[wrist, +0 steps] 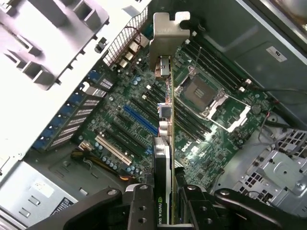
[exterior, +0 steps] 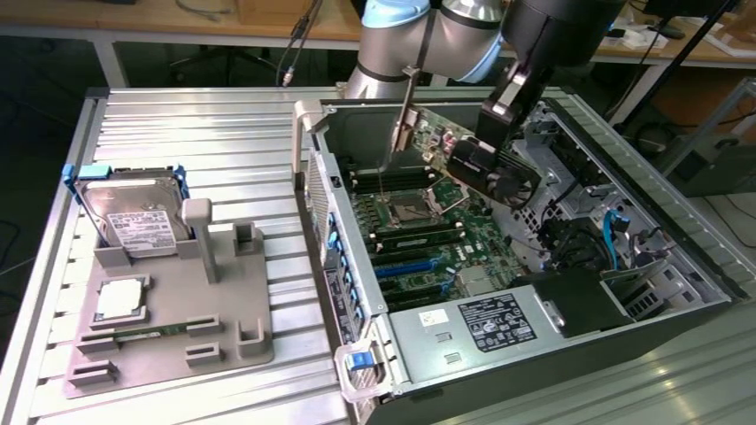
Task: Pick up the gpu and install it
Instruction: 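Insert the gpu into the slot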
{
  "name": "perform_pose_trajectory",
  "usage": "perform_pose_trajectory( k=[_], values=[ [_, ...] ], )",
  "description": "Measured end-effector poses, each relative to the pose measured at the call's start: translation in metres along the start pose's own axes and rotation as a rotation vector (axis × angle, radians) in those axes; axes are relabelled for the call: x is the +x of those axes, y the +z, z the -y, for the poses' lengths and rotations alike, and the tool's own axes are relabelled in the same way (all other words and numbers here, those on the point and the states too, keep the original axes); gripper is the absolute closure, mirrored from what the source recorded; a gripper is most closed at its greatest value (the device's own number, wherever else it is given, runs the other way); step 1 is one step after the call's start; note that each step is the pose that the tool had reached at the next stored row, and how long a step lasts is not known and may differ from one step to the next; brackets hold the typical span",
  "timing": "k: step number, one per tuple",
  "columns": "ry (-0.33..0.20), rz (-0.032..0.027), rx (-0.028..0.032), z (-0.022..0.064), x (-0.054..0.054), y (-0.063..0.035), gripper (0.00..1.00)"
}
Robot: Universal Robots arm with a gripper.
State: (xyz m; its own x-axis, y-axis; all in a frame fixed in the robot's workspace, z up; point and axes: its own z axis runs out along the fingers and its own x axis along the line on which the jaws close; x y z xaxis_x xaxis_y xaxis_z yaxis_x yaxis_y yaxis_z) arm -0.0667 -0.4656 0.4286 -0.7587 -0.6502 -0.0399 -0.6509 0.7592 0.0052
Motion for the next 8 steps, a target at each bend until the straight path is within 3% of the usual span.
perform_pose_trajectory(
  k=[8],
  values=[
    [-0.135, -0.0008, -0.0054, 0.0000, 0.0000, 0.0000, 0.73]
  ],
)
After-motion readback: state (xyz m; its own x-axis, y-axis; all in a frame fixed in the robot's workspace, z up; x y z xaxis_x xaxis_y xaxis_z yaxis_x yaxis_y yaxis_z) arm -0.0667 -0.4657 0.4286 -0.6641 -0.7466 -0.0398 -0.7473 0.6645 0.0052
